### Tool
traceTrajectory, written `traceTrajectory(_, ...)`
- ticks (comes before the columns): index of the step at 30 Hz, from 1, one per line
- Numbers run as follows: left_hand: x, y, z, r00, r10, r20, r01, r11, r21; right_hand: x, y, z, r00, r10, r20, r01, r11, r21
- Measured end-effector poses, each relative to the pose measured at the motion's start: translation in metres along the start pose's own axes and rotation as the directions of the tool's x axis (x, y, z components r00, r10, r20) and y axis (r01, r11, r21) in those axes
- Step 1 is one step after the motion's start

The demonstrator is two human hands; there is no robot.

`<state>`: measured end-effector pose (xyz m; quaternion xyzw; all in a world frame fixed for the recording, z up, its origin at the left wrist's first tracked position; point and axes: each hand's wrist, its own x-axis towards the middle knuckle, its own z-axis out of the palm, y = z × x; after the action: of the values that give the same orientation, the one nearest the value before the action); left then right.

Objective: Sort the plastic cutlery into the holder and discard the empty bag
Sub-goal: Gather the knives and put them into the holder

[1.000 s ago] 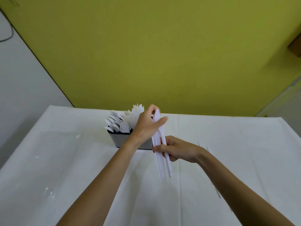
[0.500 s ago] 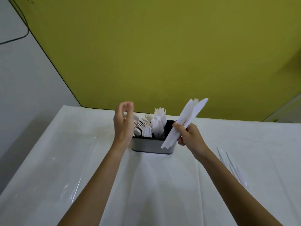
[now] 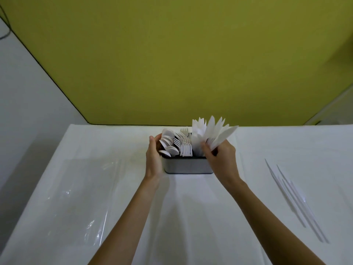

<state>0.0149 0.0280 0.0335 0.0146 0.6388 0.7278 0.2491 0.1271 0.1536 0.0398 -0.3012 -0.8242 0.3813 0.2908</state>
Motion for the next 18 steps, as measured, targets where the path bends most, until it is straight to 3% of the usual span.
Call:
traceTrajectory(6, 0.004, -0.006, -0.008, 0.998, -0.006, 0.056, 0.005, 1.000, 0.012, -0.010, 0.009, 0.005, 0.995, -0.060, 0.074, 0.083, 0.929, -0.360)
traceTrajectory(8, 0.004, -0.006, -0.009, 0.997, 0.001, 0.072, -0.001, 1.000, 0.009, -0.015, 0.008, 0.004, 0.997, -0.066, 0.041, 0.075, 0.953, -0.295)
traceTrajectory(10, 0.006, -0.007, -0.011, 0.996, 0.002, 0.084, -0.003, 1.000, 0.011, -0.016, -0.001, 0.000, 0.998, -0.041, -0.043, 0.039, 0.998, -0.051)
traceTrajectory(12, 0.007, -0.007, -0.012, 0.996, -0.005, 0.092, 0.004, 1.000, 0.011, -0.013, -0.009, -0.004, 0.990, -0.093, -0.105, 0.102, 0.992, 0.077)
traceTrajectory(15, 0.009, -0.010, -0.015, 0.994, -0.012, 0.107, 0.010, 1.000, 0.021, 0.001, -0.019, -0.003, 0.923, -0.351, -0.157, 0.359, 0.933, 0.022)
traceTrajectory(18, 0.011, -0.011, -0.016, 0.995, 0.002, 0.105, -0.005, 0.999, 0.035, 0.013, -0.026, 0.003, 0.866, -0.494, -0.075, 0.485, 0.868, -0.106)
